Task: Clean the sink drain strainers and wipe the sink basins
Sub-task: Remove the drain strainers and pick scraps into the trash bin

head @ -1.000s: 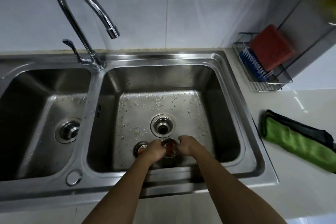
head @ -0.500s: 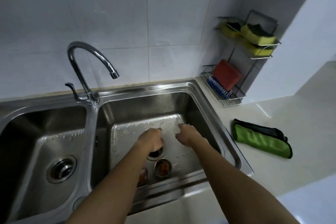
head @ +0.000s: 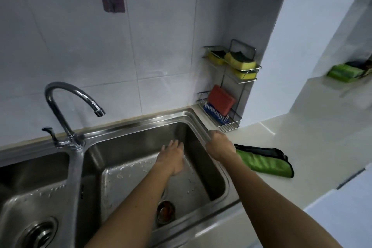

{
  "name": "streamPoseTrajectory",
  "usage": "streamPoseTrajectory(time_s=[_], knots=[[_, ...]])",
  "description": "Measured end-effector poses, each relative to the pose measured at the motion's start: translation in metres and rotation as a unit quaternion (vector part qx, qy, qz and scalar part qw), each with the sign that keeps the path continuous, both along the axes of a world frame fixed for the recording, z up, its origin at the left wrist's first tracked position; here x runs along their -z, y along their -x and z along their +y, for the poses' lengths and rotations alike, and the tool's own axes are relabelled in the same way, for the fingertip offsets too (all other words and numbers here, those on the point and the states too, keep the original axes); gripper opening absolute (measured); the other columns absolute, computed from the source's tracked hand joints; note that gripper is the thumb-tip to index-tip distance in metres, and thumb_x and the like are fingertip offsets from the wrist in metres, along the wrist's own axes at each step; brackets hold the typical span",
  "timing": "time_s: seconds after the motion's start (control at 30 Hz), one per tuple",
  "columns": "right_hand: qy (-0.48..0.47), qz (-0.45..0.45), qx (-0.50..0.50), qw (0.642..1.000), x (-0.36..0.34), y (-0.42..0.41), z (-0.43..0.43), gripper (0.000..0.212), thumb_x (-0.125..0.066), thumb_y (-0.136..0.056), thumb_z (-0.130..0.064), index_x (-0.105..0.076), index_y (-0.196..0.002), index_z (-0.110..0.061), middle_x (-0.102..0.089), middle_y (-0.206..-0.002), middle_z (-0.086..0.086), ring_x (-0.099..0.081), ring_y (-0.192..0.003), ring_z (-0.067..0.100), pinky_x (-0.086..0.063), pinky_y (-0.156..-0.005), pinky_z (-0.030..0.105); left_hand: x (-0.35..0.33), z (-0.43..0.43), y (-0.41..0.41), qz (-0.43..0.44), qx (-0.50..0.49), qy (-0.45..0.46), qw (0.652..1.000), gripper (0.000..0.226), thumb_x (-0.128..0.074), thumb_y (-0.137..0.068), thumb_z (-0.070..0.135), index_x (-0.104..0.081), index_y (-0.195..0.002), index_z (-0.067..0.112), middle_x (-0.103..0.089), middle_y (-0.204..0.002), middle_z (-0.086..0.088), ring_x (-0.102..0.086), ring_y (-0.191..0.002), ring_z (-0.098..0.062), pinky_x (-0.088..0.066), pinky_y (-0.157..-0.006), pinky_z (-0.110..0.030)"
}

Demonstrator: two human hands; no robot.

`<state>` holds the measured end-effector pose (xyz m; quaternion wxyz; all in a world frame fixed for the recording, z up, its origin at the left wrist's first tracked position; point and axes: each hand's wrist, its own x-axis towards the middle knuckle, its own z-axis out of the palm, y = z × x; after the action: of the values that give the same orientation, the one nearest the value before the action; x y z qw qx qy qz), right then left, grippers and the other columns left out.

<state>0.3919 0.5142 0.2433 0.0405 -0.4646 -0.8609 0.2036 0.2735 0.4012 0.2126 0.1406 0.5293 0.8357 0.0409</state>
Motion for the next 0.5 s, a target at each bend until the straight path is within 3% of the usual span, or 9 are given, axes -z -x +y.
streamPoseTrajectory(time_s=[0.27,0.5], knots=[[-0.017,-0.009,0.032,0.999,-0.003,-0.047,0.09,0.047,-0.047,-0.089,-0.014,-0.046,-0.136,-0.015,-0.048,-0.139,0.01,-0.045,-0.128,0.029,-0.043,-0.099,0.04,0.011,0.078,-0.036,-0.012,0.037,-0.002,0.999,0.061,-0.035,-0.1,0.029,-0.009,-0.151,0.01,-0.003,-0.161,-0.008,-0.001,-0.148,-0.023,-0.004,-0.12,-0.043],[-0.017,-0.005,-0.013,1.0,0.011,-0.048,0.169,0.044,-0.047,-0.091,-0.018,-0.05,-0.135,-0.019,-0.056,-0.127,0.014,-0.049,-0.122,0.033,-0.045,-0.095,0.038,0.04,0.14,-0.059,-0.029,0.023,0.054,0.998,0.062,-0.026,-0.102,0.038,-0.004,-0.152,0.01,0.001,-0.161,-0.008,0.002,-0.148,-0.024,-0.002,-0.119,-0.043]])
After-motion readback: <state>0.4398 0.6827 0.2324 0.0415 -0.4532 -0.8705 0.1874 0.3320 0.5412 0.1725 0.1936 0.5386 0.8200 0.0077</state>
